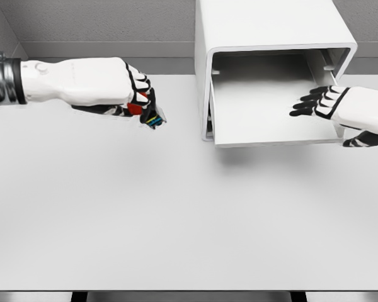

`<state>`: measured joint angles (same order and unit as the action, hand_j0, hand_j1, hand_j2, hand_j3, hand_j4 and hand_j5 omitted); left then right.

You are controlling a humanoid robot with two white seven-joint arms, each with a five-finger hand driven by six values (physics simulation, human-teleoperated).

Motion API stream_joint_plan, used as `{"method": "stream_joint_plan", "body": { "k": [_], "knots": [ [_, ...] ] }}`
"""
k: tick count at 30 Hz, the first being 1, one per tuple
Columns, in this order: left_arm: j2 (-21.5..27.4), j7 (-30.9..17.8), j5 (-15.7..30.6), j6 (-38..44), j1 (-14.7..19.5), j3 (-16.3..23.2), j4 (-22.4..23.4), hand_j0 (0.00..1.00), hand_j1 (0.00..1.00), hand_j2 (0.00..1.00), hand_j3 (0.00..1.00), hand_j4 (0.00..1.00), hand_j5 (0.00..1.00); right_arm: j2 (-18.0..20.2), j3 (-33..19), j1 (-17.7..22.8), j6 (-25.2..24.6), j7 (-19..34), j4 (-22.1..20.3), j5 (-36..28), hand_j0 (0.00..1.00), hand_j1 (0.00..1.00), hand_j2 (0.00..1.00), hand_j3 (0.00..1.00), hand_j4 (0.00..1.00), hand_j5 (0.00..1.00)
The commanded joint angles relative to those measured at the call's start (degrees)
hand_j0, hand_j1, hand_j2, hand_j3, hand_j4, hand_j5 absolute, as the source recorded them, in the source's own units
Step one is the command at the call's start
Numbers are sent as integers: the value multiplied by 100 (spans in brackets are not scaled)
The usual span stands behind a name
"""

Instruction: Slide open multi-storey tabletop storage cabinets and put open load switch and slide close multi-storey tabletop storage cabinets

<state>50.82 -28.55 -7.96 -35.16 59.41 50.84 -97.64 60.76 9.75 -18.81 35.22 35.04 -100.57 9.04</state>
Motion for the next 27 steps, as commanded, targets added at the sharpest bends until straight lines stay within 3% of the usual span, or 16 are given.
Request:
{"method": "stream_joint_plan", "body": {
  "k": [1, 2, 6, 9, 11, 13, 17, 20, 27],
  "knots": [
    [-230, -2, 75, 16, 26, -4, -1, 39, 39, 39, 39, 39, 39, 164, -650, 26, -22, -4, -6, -428, 100, 100, 100, 100, 100, 100],
    [-379, -11, 75, 16, 79, -4, 8, 39, 39, 39, 39, 39, 39, 340, -887, 132, -22, -4, -6, -648, 100, 100, 100, 100, 100, 100],
    [-898, -28, 40, 16, 273, 22, 70, 39, 39, 39, 39, 39, 39, 358, -1915, 571, -22, -4, -6, -983, 100, 100, 100, 100, 100, 100],
    [-1609, -502, 31, 16, 405, 49, 289, 39, 39, 39, 39, 39, 39, 358, -2882, 1380, -22, -4, 46, -1070, 100, 100, 100, 100, 100, 100],
    [-2049, -645, 22, 16, 484, 49, 483, 39, 39, 39, 39, 39, 39, 349, -3155, 1740, -22, -4, 187, -1141, 100, 100, 100, 100, 100, 100],
    [-2585, -645, 22, 16, 589, 57, 720, 39, 39, 39, 39, 39, 39, 349, -3217, 2004, -22, -4, 310, -1141, 100, 100, 100, 100, 100, 100],
    [-3139, -645, -74, 16, 791, 49, 1317, 40, 40, 40, 40, 40, 40, 349, -3181, 2927, -22, -4, 257, -1114, 62, 62, 62, 62, 62, 62],
    [-3552, -645, -118, 16, 906, 57, 2038, 40, 40, 40, 40, 40, 40, 349, -3120, 3472, -22, -4, 73, -992, 60, 60, 60, 60, 60, 60],
    [-4185, -645, -848, 16, 906, 49, 3312, 40, 40, 40, 40, 40, 40, 560, -2119, 3393, -22, -4, -15, -807, 56, 56, 56, 56, 56, 56]
  ]
}}
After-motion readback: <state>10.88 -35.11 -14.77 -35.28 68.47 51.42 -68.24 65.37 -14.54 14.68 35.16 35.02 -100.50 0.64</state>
